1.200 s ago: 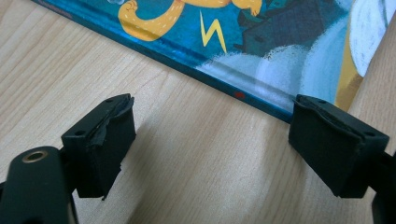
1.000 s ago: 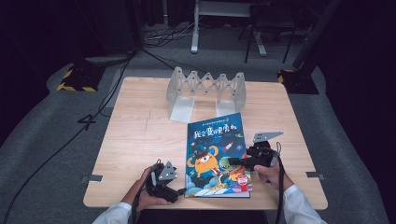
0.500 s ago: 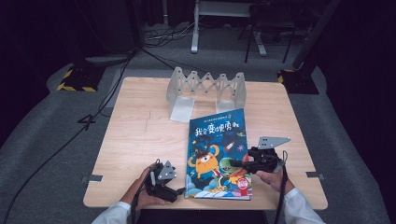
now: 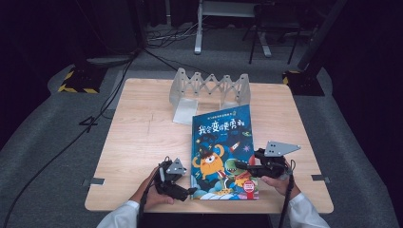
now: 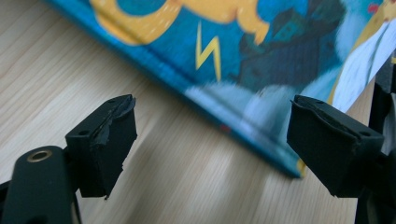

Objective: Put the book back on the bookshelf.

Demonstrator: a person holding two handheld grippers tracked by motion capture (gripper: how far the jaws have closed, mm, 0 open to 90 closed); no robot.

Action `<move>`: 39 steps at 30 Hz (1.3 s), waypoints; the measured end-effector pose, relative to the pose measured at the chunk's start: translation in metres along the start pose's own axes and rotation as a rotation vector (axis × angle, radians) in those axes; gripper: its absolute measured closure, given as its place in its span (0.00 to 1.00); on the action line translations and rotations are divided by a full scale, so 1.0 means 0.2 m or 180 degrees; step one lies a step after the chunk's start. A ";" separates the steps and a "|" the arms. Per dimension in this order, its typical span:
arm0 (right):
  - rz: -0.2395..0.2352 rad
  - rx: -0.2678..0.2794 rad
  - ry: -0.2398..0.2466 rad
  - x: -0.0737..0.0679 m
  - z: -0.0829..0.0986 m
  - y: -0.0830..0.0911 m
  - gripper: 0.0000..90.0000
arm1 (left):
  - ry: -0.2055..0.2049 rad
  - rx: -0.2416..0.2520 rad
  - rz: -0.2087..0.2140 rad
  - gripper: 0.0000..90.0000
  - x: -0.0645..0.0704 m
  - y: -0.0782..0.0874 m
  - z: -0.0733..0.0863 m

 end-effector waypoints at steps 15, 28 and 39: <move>0.0070 0.0172 0.0216 0.00 0.00 0.05 0.59 | 0.0194 0.0207 0.0372 0.02 -0.06 -0.11 -0.16; -0.0042 0.0245 0.0301 -0.02 0.01 0.07 0.62 | 0.0468 0.0684 0.0561 0.20 -0.14 -0.08 -0.23; -0.0102 0.0254 0.0405 -0.07 0.01 0.08 0.67 | 0.0528 0.0907 0.0438 0.20 -0.21 -0.04 -0.37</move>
Point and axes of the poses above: each handheld gripper's, and its own axes: y roughly backward along the jaws, z roughly out of its underside, x roughly to its right, the point moved 10 cm from there along -y, roughly forward along the jaws, and after that the axes turned 7 degrees about -y, right-handed, at the moved point
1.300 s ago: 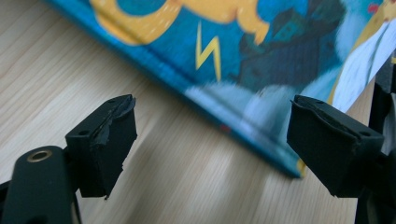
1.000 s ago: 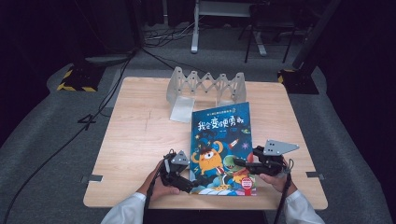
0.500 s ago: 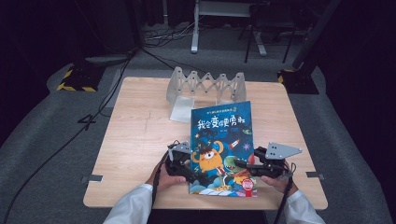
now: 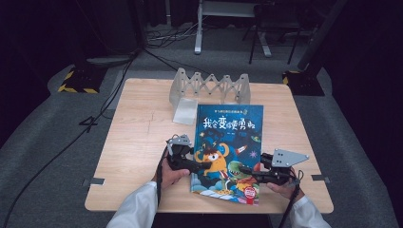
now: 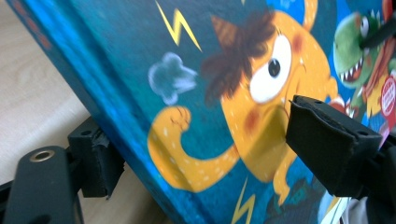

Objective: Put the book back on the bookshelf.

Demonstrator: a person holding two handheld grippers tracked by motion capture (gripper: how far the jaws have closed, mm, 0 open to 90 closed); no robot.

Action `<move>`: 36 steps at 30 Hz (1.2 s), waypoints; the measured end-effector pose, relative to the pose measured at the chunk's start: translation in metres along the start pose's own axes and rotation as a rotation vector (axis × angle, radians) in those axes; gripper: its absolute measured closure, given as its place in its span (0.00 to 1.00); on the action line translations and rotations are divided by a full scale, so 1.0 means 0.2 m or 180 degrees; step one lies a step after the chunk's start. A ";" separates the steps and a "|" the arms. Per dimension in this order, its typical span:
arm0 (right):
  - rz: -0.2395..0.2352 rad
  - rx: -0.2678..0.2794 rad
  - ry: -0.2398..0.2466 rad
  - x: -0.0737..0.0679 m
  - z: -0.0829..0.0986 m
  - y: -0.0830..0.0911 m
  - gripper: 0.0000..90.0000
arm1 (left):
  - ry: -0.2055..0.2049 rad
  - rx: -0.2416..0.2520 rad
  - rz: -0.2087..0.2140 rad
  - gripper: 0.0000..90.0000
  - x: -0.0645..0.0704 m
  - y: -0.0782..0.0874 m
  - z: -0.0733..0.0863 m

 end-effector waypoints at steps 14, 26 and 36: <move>0.0183 -0.0072 0.0031 0.03 0.01 0.01 0.70 | -0.0516 0.0290 -0.0237 0.30 0.12 0.18 -0.12; 0.0338 -0.0069 -0.0132 0.09 0.04 0.04 0.65 | -0.0889 0.0358 -0.0418 0.35 0.23 0.19 -0.12; 0.0500 -0.0043 -0.0162 0.14 0.04 0.07 0.63 | -0.1004 0.0337 -0.0502 0.39 0.26 0.18 -0.13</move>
Point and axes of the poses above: each handheld gripper's, and its own axes: y roughly backward along the jaws, z roughly out of its underside, x roughly to its right, the point moved 10 cm from there along -y, roughly forward along the jaws, and after that the axes turned 7 degrees about -y, right-handed, at the moved point
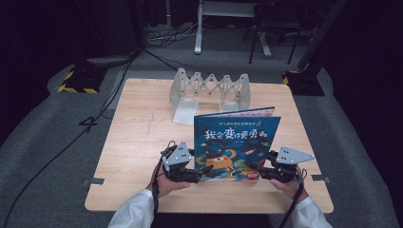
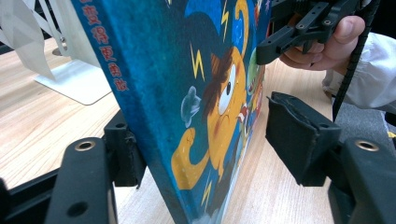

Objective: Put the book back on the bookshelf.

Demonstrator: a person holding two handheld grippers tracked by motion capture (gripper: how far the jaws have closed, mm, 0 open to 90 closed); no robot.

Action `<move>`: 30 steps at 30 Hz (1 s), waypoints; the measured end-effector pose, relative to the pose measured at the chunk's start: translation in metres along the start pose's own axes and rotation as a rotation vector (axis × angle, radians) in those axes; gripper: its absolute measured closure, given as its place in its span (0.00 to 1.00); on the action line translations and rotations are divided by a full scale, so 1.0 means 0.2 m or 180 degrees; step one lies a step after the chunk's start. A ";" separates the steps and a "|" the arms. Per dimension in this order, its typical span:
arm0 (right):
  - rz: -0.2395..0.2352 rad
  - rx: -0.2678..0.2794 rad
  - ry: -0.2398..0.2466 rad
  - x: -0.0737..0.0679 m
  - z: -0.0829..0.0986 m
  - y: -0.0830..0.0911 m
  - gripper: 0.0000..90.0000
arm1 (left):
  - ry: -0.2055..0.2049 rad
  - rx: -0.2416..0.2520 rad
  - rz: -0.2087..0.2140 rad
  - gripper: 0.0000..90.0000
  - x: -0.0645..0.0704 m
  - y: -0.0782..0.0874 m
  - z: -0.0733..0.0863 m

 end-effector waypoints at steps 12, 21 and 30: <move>0.0084 0.0041 0.0020 0.02 0.00 0.03 0.61 | -0.0136 0.0065 0.0072 0.48 0.06 -0.03 -0.05; 0.0145 0.0030 0.0134 -0.01 0.02 0.06 0.61 | -0.0201 0.0118 0.0000 0.65 0.05 -0.02 -0.06; 0.0310 -0.0095 0.0280 -0.03 0.07 0.10 0.61 | -0.0272 0.0081 0.0094 0.73 0.11 -0.07 -0.03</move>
Point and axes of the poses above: each handheld gripper's, and its own axes: y roughly backward along the jaws, z roughly out of its underside, x roughly to its right, the point moved 10 cm from there along -y, roughly forward along the jaws, and after that the axes turned 7 degrees about -y, right-handed, at the moved point
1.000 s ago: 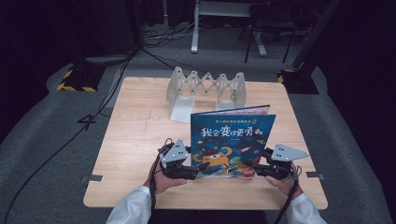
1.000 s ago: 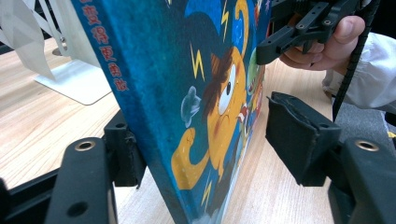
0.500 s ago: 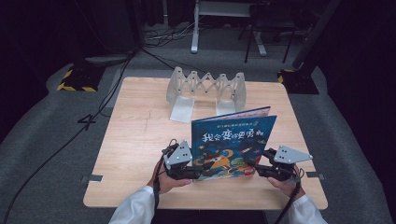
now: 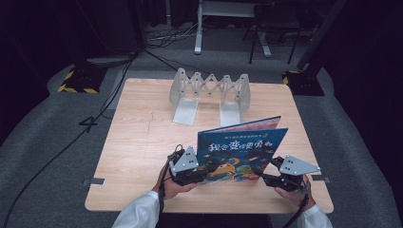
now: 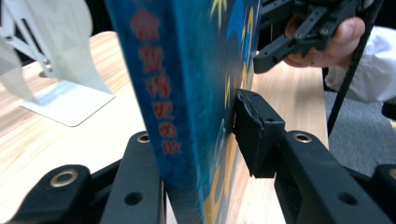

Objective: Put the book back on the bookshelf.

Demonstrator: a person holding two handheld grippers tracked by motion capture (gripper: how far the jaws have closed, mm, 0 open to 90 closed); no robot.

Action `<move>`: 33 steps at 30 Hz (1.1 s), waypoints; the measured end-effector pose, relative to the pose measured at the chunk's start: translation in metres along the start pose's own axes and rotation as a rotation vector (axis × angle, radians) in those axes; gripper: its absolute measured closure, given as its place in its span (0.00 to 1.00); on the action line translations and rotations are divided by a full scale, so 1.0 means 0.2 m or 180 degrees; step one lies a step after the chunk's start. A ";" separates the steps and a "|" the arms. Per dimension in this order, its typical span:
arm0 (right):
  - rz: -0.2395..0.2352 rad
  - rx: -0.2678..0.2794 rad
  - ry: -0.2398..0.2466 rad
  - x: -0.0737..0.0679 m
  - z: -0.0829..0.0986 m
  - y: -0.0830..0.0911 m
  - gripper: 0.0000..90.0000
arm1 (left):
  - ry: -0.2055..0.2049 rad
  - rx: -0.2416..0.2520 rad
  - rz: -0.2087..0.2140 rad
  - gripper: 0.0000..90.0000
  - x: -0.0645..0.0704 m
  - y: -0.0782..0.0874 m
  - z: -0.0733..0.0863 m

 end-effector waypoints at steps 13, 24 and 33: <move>0.0228 0.0212 -0.0441 0.19 0.02 0.18 0.57 | -0.0104 0.0035 0.0100 0.86 0.03 -0.02 0.02; 0.0098 0.0185 -0.0479 0.17 -0.03 0.03 0.42 | -0.0145 0.0133 0.0167 0.90 0.02 -0.03 0.03; 0.0091 0.0029 -0.0362 0.13 -0.01 -0.09 0.45 | -0.0149 0.0187 0.0067 0.88 0.01 -0.04 0.04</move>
Point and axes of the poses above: each handheld gripper's, and its own axes: y roughly backward along the jaws, z roughly out of its underside, x roughly to its right, the point moved 10 cm from there along -y, roughly forward along the jaws, and after that the axes turned 7 degrees about -y, right-handed, at the moved point
